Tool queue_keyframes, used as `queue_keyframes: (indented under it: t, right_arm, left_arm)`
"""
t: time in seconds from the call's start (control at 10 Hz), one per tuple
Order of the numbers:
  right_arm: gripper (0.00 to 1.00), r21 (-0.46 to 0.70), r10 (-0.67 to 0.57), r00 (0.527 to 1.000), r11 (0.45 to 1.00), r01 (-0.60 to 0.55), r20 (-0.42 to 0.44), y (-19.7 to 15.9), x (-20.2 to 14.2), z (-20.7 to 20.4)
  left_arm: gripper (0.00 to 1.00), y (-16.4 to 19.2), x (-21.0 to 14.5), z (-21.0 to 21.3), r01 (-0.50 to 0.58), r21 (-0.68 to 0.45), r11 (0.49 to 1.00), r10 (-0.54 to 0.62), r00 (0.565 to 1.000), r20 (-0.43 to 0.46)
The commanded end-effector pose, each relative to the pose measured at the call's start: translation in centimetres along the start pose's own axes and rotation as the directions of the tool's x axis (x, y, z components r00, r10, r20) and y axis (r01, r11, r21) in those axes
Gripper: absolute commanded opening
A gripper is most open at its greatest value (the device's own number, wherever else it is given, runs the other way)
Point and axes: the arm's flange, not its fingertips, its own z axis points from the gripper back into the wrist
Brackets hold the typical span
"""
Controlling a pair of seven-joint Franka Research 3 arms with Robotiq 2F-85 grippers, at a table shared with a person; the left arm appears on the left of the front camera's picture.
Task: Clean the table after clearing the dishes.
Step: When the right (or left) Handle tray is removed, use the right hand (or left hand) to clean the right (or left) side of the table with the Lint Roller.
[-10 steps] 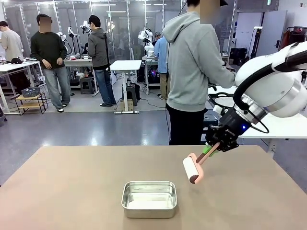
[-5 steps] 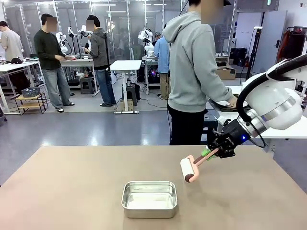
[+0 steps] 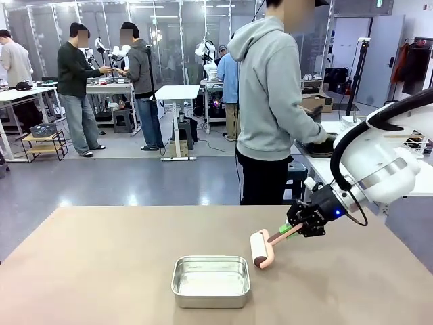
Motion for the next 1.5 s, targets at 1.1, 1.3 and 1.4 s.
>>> queue_keyframes:
  t: [1.1, 1.3, 1.4]
  right_arm:
    - [0.21, -0.524, -0.132, 0.991, 0.845, 0.109, -0.006, -11.7, 1.7, 8.6]
    - [0.21, -0.607, -0.192, 0.981, 0.780, 0.152, -0.002, -13.0, 2.0, 10.1]
    - [0.21, -0.652, -0.208, 0.978, 0.742, 0.154, -0.006, -13.1, 1.8, 10.8]
  left_arm:
    - [1.00, -0.3, 0.1, 0.2, 0.012, -0.015, 1.000, -0.012, 1.000, 0.001]
    - [1.00, -0.3, 0.1, 0.2, 0.012, -0.015, 1.000, -0.012, 1.000, 0.001]
    - [1.00, -0.3, 0.1, 0.2, 0.012, -0.015, 1.000, -0.012, 1.000, 0.001]
